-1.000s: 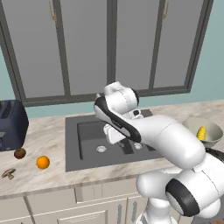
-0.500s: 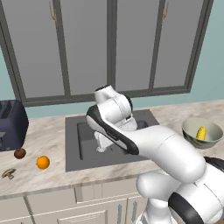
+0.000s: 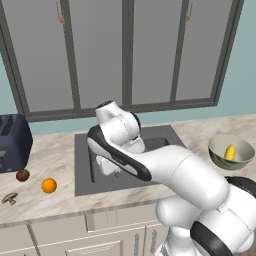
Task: There is a mixed pile of frozen fruits and vegetables on the counter. Locate all the frozen vegetables and place the items in a bowl on the counter. Take all the frozen fruits and defrost them in a running sink.
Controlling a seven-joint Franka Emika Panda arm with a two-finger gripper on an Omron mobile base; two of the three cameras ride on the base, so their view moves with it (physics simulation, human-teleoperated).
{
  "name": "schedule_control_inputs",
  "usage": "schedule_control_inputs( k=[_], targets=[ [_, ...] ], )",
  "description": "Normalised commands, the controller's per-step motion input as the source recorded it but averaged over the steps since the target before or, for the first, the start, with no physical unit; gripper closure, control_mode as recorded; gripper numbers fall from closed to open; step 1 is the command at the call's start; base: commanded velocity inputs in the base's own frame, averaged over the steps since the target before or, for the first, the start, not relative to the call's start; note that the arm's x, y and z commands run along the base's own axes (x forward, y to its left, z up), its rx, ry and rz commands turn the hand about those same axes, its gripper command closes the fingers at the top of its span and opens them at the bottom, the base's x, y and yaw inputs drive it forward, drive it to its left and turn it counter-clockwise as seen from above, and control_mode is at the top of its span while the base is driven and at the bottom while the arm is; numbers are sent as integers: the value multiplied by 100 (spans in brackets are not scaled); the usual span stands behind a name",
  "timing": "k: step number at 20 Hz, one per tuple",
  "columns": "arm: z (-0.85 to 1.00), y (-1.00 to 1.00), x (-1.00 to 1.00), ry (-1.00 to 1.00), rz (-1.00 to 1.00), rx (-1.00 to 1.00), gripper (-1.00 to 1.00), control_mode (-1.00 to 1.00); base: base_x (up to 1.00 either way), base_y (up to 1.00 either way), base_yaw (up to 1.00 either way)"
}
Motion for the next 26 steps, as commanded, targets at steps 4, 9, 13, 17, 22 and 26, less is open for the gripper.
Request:
schedule_control_inputs(
  k=[4, 9, 13, 17, 22, 26],
  targets=[
    [-3, 40, -1, 5, 2, 0, -100, -100, 0, 0, 0],
    [-6, 44, 0, 5, 1, 0, -100, -100, 0, 0, 0],
    [-2, 45, 0, 2, 1, -2, -100, -100, 0, 0, 0],
    [0, 46, -1, 1, 1, -2, -100, -100, 0, 0, 0],
    [3, 42, -5, 0, 2, -2, -100, -100, 0, 0, 0],
    [0, 41, -6, 0, 3, 0, -100, -100, 0, 0, 0]
  ],
)
